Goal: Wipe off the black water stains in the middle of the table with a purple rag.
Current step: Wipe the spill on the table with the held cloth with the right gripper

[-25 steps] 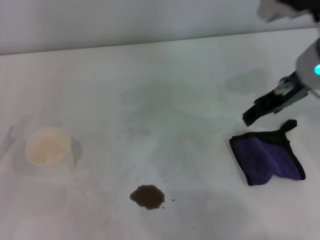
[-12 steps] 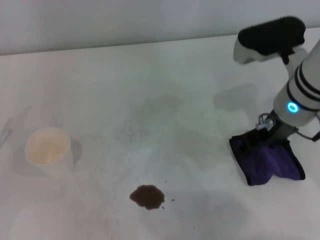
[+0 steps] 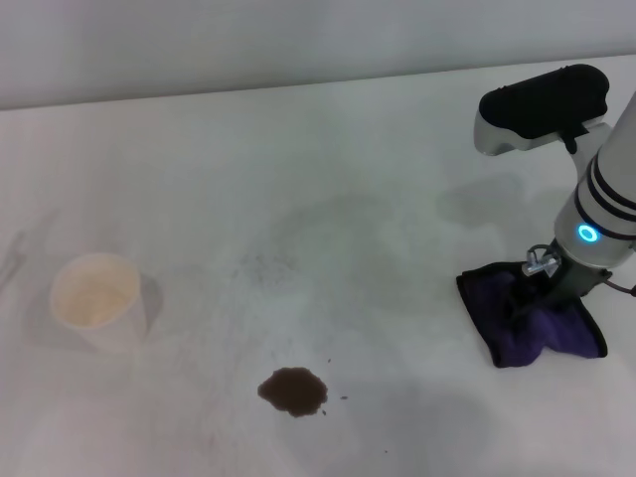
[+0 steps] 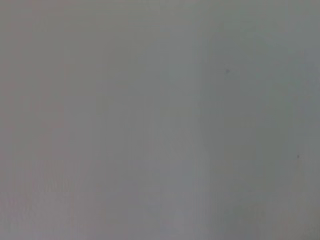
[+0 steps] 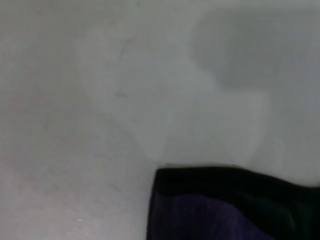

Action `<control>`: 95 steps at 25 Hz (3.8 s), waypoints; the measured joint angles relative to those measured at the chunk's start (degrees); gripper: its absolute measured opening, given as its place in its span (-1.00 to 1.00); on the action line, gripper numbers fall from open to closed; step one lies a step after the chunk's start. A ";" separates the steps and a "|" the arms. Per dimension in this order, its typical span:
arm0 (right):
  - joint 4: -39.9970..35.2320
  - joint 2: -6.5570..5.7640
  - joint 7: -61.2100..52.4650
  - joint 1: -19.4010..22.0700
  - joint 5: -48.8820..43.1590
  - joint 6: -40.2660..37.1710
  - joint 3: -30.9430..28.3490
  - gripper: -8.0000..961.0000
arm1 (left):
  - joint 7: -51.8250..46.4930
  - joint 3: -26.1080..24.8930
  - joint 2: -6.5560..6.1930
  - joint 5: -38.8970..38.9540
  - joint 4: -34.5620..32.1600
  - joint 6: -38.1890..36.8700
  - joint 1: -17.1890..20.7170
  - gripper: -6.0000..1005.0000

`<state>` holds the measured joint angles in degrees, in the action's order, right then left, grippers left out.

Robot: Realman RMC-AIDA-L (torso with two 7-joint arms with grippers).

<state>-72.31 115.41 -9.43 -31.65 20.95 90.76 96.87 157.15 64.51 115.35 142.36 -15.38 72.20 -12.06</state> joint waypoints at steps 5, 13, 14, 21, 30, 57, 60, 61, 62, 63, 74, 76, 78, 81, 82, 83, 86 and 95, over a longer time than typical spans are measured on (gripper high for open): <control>0.75 -0.05 0.31 -0.42 -1.28 0.47 0.48 0.23 | 0.07 0.00 0.39 0.03 0.00 -0.09 0.02 0.78; -1.31 0.28 0.60 -0.33 -1.22 0.56 2.34 -0.39 | 0.26 0.00 0.57 0.05 -0.03 -0.14 0.03 0.78; -1.86 0.32 0.48 -0.36 -0.89 0.57 2.80 -0.44 | 0.26 0.00 0.57 0.06 -0.04 -0.14 0.03 0.78; -4.54 0.60 -0.52 -1.35 5.75 -1.36 7.88 -0.73 | 0.26 0.00 0.62 0.01 -0.47 -0.86 0.03 0.78; -5.03 0.78 -7.08 -7.57 16.12 -7.25 21.22 -0.77 | 1.92 0.45 0.61 -0.29 -1.38 -3.88 -0.60 0.78; 0.18 0.74 -13.89 -14.66 12.52 -8.85 26.19 -0.78 | 3.96 0.09 1.08 -1.74 -0.96 -4.59 -0.12 0.78; 1.11 0.76 -14.04 -15.04 14.11 -9.76 27.24 -0.78 | 4.02 0.08 1.13 -1.73 -1.07 -4.63 -0.12 0.78; 1.07 0.76 -14.04 -15.26 15.52 -10.60 27.86 -0.78 | 4.04 0.08 1.14 -1.73 -1.09 -4.62 -0.12 0.78; 0.93 0.77 -14.01 -15.56 17.30 -11.56 28.62 -0.78 | 4.05 0.09 1.14 -1.73 -1.11 -4.62 -0.12 0.78; 0.78 0.74 -13.87 -15.97 19.52 -12.80 29.53 -0.78 | 4.05 0.08 1.14 -1.73 -1.14 -4.63 -0.13 0.78; -0.19 0.78 -11.00 -20.64 38.90 -25.34 39.65 -0.78 | 4.05 0.53 1.29 -2.30 -1.09 -4.63 -1.08 0.78; -0.47 0.78 -10.59 -20.71 39.70 -26.57 40.48 -0.78 | 4.05 0.54 1.28 -2.91 -1.18 -4.65 -1.24 0.78; -0.31 0.77 -10.52 -20.76 39.40 -27.04 40.70 -0.78 | 4.05 0.54 1.27 -3.14 -1.27 -4.65 -1.25 0.78; 0.31 0.78 -10.82 -20.69 37.52 -26.90 40.22 -0.78 | 4.05 0.45 1.07 -3.24 -1.31 -4.68 -1.08 0.78; 0.44 0.78 -10.97 -20.65 36.72 -26.66 39.93 -0.78 | 4.05 0.35 1.04 -3.25 -1.31 -4.69 -0.99 0.78; 0.58 0.77 -11.10 -20.58 35.82 -26.35 39.55 -0.78 | 4.05 0.27 1.02 -3.26 -1.30 -4.69 -0.93 0.78; 0.84 0.77 -12.46 -20.11 31.14 -23.43 37.30 -0.78 | 4.05 0.15 0.93 -3.28 -1.22 -4.71 -0.88 0.78; -1.95 0.77 -15.03 -15.47 13.99 -11.50 28.36 -0.78 | 4.04 0.08 0.75 -3.25 -1.30 -5.24 -1.08 0.78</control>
<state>-74.26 116.18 -24.46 -47.12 34.94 79.26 125.24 161.19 64.59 116.10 139.10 -16.68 66.96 -13.14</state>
